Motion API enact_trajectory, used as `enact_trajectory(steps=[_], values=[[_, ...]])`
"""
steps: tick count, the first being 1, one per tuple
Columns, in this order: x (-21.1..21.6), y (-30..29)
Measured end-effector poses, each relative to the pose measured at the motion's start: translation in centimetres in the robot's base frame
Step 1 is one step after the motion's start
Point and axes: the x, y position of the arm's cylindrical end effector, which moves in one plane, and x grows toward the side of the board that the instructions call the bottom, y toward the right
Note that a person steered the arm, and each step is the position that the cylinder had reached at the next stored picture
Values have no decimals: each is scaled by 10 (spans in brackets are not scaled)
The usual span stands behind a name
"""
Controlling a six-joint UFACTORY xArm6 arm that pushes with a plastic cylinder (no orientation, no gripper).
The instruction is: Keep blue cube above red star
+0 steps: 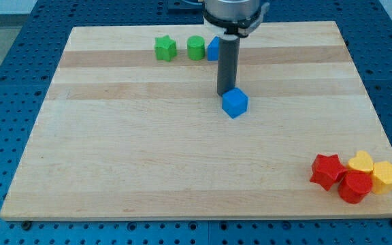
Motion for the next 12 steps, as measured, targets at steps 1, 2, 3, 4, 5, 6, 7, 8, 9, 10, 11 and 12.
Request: enact_trajectory(steps=[1, 2, 3, 4, 5, 6, 7, 8, 9, 10, 11, 12], values=[[32, -2], [58, -11], [71, -4], [69, 26], [48, 44], [30, 51], [15, 66], [14, 92], [22, 109], [39, 113], [61, 111], [79, 111]])
